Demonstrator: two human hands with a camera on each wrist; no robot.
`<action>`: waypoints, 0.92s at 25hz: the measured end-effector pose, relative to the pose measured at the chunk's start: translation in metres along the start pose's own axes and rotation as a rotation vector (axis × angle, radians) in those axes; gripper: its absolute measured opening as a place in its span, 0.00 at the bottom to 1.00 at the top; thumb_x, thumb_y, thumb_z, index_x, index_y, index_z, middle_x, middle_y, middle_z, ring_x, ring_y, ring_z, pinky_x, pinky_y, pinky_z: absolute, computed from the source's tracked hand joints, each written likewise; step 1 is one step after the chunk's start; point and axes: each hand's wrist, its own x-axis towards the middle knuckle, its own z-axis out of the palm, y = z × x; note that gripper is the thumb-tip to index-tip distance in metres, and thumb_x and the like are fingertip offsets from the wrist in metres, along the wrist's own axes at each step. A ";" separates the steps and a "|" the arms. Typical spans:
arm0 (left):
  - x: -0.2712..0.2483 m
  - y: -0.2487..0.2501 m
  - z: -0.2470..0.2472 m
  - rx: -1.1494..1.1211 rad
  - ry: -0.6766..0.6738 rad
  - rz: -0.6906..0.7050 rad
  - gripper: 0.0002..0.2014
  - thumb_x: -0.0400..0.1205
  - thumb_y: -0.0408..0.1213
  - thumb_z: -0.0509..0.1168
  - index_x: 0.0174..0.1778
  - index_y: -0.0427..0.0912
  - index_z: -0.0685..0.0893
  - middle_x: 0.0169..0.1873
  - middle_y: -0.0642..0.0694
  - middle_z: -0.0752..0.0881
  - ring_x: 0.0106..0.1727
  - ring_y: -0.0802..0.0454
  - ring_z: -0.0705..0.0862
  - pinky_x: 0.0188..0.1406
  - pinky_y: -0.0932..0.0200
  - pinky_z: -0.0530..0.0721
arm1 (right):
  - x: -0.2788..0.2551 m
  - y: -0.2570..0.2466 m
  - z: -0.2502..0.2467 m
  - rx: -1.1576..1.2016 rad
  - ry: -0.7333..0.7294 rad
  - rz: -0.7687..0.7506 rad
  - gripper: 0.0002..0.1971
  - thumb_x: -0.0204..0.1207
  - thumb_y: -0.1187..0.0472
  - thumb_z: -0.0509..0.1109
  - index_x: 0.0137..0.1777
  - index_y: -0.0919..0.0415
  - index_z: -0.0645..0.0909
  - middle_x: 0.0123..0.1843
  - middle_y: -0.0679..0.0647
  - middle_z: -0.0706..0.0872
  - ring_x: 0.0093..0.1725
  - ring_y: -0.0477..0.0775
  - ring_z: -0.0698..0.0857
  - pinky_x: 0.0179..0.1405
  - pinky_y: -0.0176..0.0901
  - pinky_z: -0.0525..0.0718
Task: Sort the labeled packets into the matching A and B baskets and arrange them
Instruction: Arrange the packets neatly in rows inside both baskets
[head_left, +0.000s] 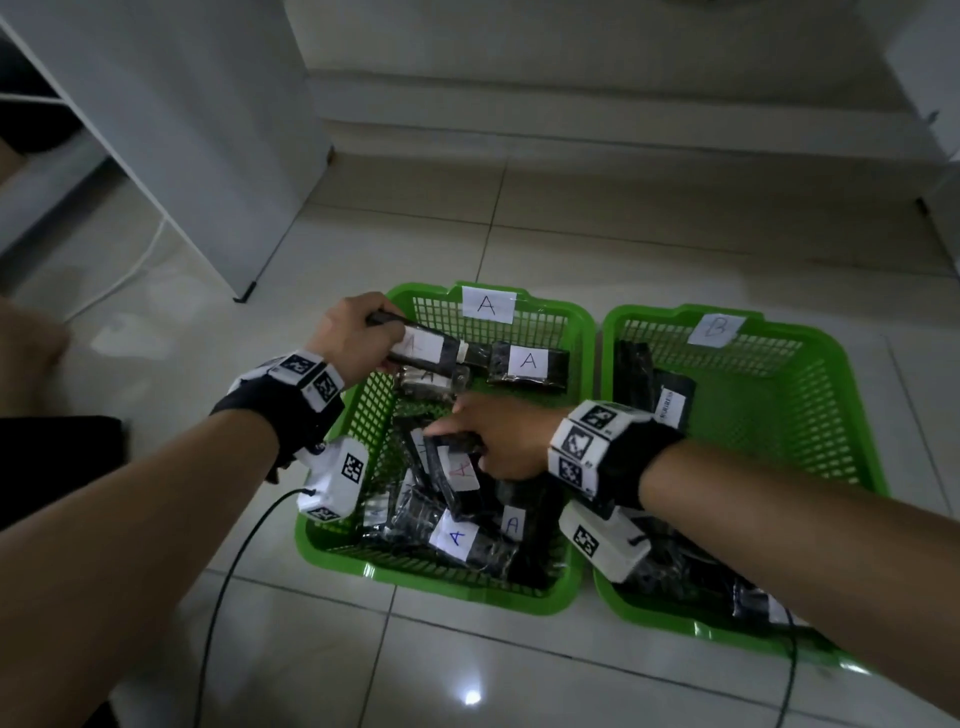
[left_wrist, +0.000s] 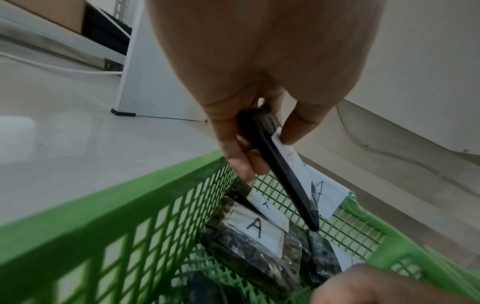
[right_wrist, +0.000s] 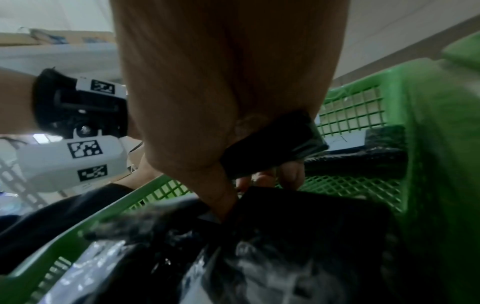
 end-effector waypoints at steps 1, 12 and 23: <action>0.002 -0.002 -0.001 -0.031 -0.001 -0.011 0.07 0.80 0.27 0.66 0.49 0.42 0.86 0.43 0.39 0.88 0.32 0.42 0.91 0.32 0.52 0.91 | 0.005 -0.001 0.001 -0.048 -0.046 -0.029 0.36 0.76 0.69 0.71 0.81 0.38 0.71 0.73 0.53 0.69 0.65 0.58 0.78 0.60 0.52 0.84; 0.002 -0.010 0.000 -0.515 -0.021 -0.191 0.08 0.83 0.22 0.65 0.57 0.30 0.81 0.46 0.32 0.85 0.32 0.46 0.90 0.35 0.58 0.92 | -0.018 0.004 -0.031 -0.004 0.108 -0.051 0.28 0.50 0.43 0.91 0.42 0.55 0.81 0.42 0.45 0.85 0.40 0.46 0.82 0.33 0.43 0.81; -0.021 0.011 0.024 0.646 -0.453 0.154 0.13 0.81 0.46 0.62 0.38 0.45 0.88 0.40 0.50 0.87 0.43 0.52 0.85 0.39 0.59 0.81 | -0.050 0.062 -0.089 0.609 -0.092 0.273 0.24 0.70 0.44 0.76 0.52 0.66 0.83 0.38 0.57 0.91 0.26 0.50 0.82 0.20 0.36 0.74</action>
